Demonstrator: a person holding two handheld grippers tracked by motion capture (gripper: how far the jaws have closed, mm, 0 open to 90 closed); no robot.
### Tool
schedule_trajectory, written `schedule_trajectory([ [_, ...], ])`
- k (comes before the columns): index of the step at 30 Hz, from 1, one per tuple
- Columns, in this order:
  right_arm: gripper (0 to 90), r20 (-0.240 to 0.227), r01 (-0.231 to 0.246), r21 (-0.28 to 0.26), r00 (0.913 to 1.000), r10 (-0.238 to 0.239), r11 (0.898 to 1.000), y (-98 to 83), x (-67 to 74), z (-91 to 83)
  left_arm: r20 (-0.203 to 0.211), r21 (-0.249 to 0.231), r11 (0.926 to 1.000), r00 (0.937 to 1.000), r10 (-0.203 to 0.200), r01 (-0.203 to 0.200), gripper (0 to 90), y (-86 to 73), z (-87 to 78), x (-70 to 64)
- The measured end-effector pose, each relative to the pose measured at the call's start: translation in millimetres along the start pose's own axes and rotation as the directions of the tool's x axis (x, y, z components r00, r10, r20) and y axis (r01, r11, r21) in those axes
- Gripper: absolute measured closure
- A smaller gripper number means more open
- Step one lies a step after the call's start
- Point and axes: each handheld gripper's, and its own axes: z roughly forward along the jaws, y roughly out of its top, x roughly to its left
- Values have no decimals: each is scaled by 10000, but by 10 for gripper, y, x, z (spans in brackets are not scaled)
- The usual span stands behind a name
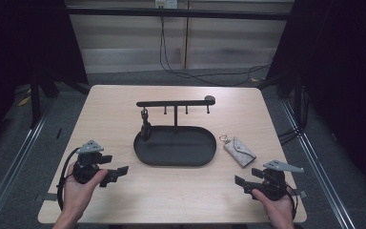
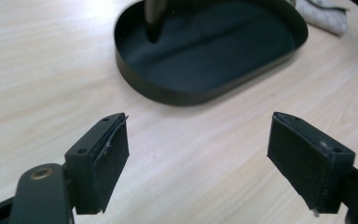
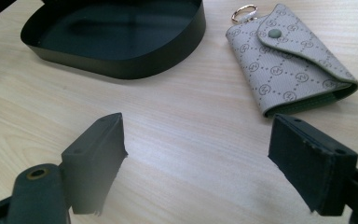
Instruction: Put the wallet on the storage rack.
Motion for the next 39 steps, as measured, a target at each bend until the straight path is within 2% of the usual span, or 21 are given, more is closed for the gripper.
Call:
schedule_trajectory([
  [3, 193, 52, 87, -60, 9999, -87, 9999, 32, 0, -5, 265, 8, 10000, 9996, 31, -31, 203, -135, 4, -58],
  [5, 193, 166, 173, -74, 9997, -172, 9998, 61, -1, 1, 42, -240, 9997, 10000, 65, -64, 205, -232, -9, -88],
  [9, 194, 193, 182, -41, 9997, -181, 9998, 130, 3, 47, 188, -256, 9996, 9998, -84, 89, 205, -397, -16, -78],
  [13, 210, 160, 328, 39, 9993, -329, 9995, 203, -3, 58, 405, -281, 9994, 9990, -184, 195, 204, -480, -11, -76],
  [15, 210, 246, 446, 109, 9987, -448, 9989, 256, -12, 62, 561, -220, 9997, 9984, -76, 88, 201, -511, -5, -106],
  [17, 215, 233, 464, 127, 9986, -467, 9988, 312, -32, 66, 599, -263, 9997, 9982, 4, 12, 203, -524, -20, -121],
  [18, 220, 307, 500, 189, 9983, -506, 9986, 335, -40, 71, 539, -564, 9984, 9985, 48, -18, 214, -533, -50, -126],
  [19, 222, 297, 467, 283, 9984, -476, 9985, 365, -58, 82, 653, -586, 9983, 9978, 72, -34, 220, -534, -58, -121],
  [22, 222, 201, 345, 402, 9992, -353, 9986, 428, -101, 102, 697, -890, 9958, 9975, -134, 196, 220, -540, -103, -90],
  [25, 228, 429, 124, 1003, 9989, -168, 9949, 492, -152, 161, 601, -901, 9957, 9981, -164, 217, 220, -538, -102, -81],
  [27, 229, 368, 88, 1100, 9992, -129, 9939, 527, -187, 189, 508, -982, 9949, 9985, -185, 235, 226, -536, -109, -97],
  [29, 229, 441, 92, 1194, 9989, -146, 9928, 568, -213, 200, 576, -945, 9955, 9983, 30, 25, 227, -514, -113, -121],
  [32, 212, 455, 130, 1373, 9988, -194, 9904, 637, -243, 213, 543, -1003, 9949, 9985, 108, -54, 227, -519, -105, -138],
  [39, 177, 372, 347, 2284, 9983, -444, 9729, 794, -253, 305, 738, -1013, 9948, 9971, 166, -90, 239, -524, -99, -128],
])
